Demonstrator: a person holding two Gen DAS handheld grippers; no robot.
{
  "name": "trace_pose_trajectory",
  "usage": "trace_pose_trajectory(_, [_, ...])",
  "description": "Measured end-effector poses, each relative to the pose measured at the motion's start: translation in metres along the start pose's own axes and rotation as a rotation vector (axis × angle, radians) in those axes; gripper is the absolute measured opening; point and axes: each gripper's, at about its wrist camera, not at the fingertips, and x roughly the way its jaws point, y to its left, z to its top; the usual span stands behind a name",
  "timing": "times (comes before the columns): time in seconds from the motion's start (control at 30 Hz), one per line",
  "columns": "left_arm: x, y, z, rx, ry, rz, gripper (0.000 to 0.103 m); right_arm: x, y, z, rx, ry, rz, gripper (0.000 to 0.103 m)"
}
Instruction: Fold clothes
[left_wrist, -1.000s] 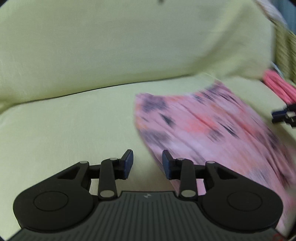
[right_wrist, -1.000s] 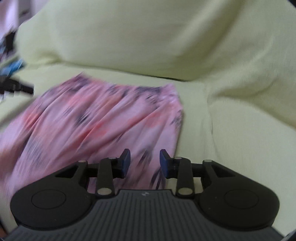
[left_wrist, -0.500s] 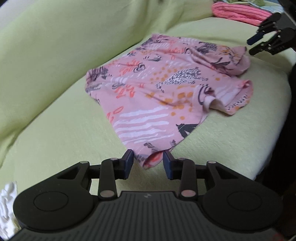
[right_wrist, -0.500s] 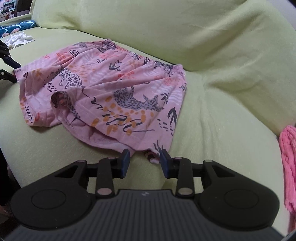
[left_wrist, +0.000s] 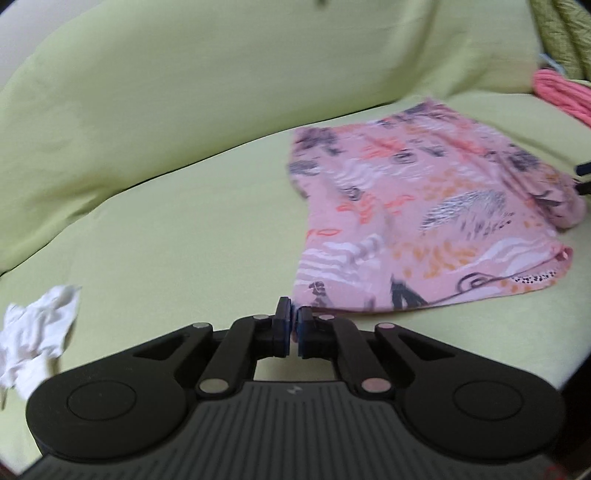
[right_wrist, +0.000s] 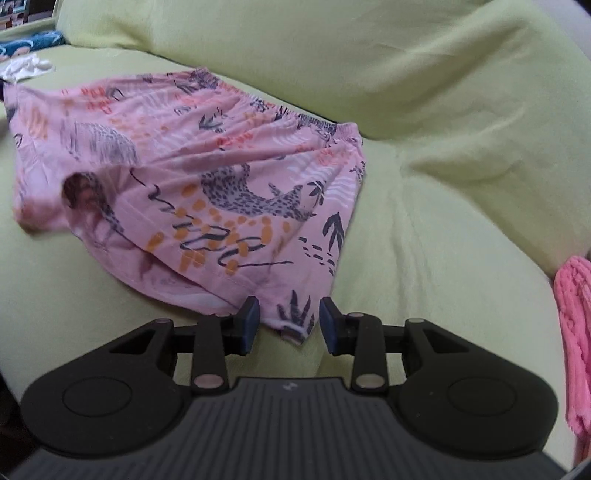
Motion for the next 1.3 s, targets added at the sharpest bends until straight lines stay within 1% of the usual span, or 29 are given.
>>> trace_pose_trajectory(0.03, [0.001, 0.001, -0.001, 0.008, 0.004, 0.015, 0.000, 0.002, -0.002, 0.000, 0.001, 0.010, 0.009, 0.015])
trace_pose_trajectory(0.07, [0.001, 0.001, -0.001, 0.019, 0.009, 0.028, 0.000, 0.003, -0.003, 0.000, 0.004, 0.017, 0.007, 0.000])
trace_pose_trajectory(0.17, [-0.002, 0.000, -0.002, 0.034, 0.009, 0.036, 0.000, -0.009, -0.013, 0.001, 0.003, 0.022, -0.057, 0.000])
trace_pose_trajectory(0.27, [-0.005, -0.003, -0.002, 0.056, 0.008, 0.024, 0.000, -0.025, -0.014, 0.000, -0.078, 0.029, -0.152, 0.000])
trace_pose_trajectory(0.3, [-0.005, -0.004, -0.002, 0.063, 0.011, 0.020, 0.000, -0.026, -0.014, -0.002, -0.103, 0.040, -0.178, 0.000])
trace_pose_trajectory(0.33, [-0.003, -0.006, -0.003, 0.069, 0.014, 0.018, 0.000, -0.026, -0.015, -0.004, -0.109, 0.055, -0.184, 0.000])
trace_pose_trajectory(0.43, [0.000, -0.010, -0.005, 0.082, 0.023, 0.022, 0.000, -0.024, -0.012, -0.010, -0.119, 0.102, -0.167, 0.000])
trace_pose_trajectory(0.47, [-0.001, -0.010, -0.005, 0.083, 0.023, 0.024, 0.000, -0.026, -0.011, -0.010, -0.122, 0.104, -0.170, 0.000])
trace_pose_trajectory(0.57, [-0.005, -0.008, -0.006, 0.081, 0.026, 0.021, 0.000, -0.030, -0.013, -0.016, -0.097, 0.133, -0.217, 0.000])
trace_pose_trajectory(0.63, [-0.004, -0.009, -0.007, 0.084, 0.034, 0.015, 0.000, -0.023, -0.016, -0.021, -0.058, 0.158, -0.212, 0.000])
trace_pose_trajectory(0.77, [-0.002, -0.014, -0.007, 0.093, 0.047, -0.009, 0.000, -0.018, -0.007, -0.027, -0.059, 0.196, -0.190, 0.000])
trace_pose_trajectory(0.9, [-0.005, -0.008, -0.010, 0.088, 0.052, -0.012, 0.000, -0.017, -0.011, -0.027, -0.016, 0.214, -0.201, 0.000])
trace_pose_trajectory(0.93, [-0.005, -0.005, -0.010, 0.081, 0.055, -0.017, 0.000, -0.015, -0.010, -0.027, -0.020, 0.222, -0.192, 0.000])
trace_pose_trajectory(1.0, [-0.004, -0.002, -0.011, 0.076, 0.064, -0.039, 0.000, -0.010, -0.007, -0.025, -0.035, 0.271, -0.157, 0.000])
trace_pose_trajectory(1.07, [-0.005, 0.000, -0.012, 0.078, 0.077, -0.079, 0.001, -0.012, -0.001, -0.023, -0.039, 0.306, -0.164, 0.001])
trace_pose_trajectory(1.1, [-0.006, 0.002, -0.013, 0.082, 0.077, -0.088, 0.005, -0.016, 0.002, -0.019, -0.031, 0.303, -0.172, 0.003])
trace_pose_trajectory(1.13, [-0.008, 0.006, -0.013, 0.083, 0.073, -0.093, 0.007, -0.022, 0.005, -0.015, -0.022, 0.296, -0.180, 0.007])
trace_pose_trajectory(1.17, [-0.010, 0.010, -0.014, 0.077, 0.070, -0.102, 0.007, -0.027, 0.008, -0.011, -0.012, 0.290, -0.187, 0.014])
trace_pose_trajectory(1.23, [-0.013, 0.024, -0.014, 0.042, 0.054, -0.122, 0.012, -0.042, 0.022, 0.005, 0.025, 0.213, -0.158, 0.022])
trace_pose_trajectory(1.27, [-0.014, 0.033, -0.013, 0.024, 0.045, -0.130, 0.015, -0.050, 0.030, 0.014, 0.044, 0.172, -0.141, 0.023])
trace_pose_trajectory(1.3, [-0.013, 0.042, -0.012, 0.009, 0.039, -0.139, 0.024, -0.058, 0.041, 0.023, 0.060, 0.121, -0.111, 0.023])
